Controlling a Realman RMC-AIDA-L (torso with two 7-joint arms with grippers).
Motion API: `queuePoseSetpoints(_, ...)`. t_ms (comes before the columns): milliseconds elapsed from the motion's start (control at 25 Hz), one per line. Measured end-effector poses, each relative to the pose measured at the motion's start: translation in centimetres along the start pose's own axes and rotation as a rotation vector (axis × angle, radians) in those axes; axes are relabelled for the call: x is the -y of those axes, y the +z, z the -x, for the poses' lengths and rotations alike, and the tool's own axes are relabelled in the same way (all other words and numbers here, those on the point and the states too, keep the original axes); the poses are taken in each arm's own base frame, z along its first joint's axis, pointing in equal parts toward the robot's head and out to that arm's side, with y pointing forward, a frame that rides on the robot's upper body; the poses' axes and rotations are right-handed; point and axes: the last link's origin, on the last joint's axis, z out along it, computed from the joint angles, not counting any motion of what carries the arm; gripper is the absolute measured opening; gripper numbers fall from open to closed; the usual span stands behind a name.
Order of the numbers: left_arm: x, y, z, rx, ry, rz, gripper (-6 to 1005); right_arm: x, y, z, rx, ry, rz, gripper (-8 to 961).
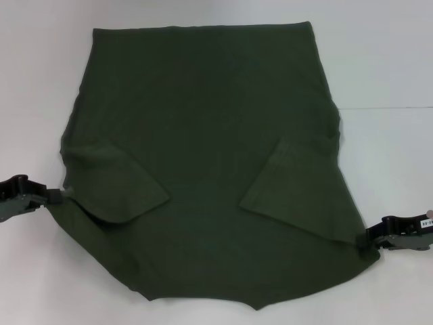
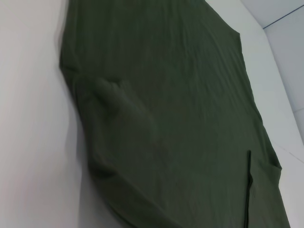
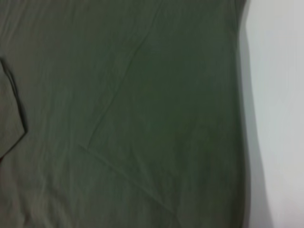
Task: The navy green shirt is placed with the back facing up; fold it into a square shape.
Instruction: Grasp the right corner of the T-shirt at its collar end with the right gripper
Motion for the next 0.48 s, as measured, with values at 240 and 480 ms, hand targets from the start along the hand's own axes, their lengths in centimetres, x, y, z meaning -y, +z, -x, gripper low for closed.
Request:
queuePoseSetpoints(240, -0.02, -0.01, -0.04, 0.000, 0.001, 0.000, 36, 0.00, 0.00, 0.04, 0.002, -0.005, -0.001, 217)
queuePoseSetpoints(480, 0.01, -0.08, -0.12, -0.003, 0.003, -0.002, 36, 0.03, 0.24, -0.06, -0.007, -0.038, -0.015, 184)
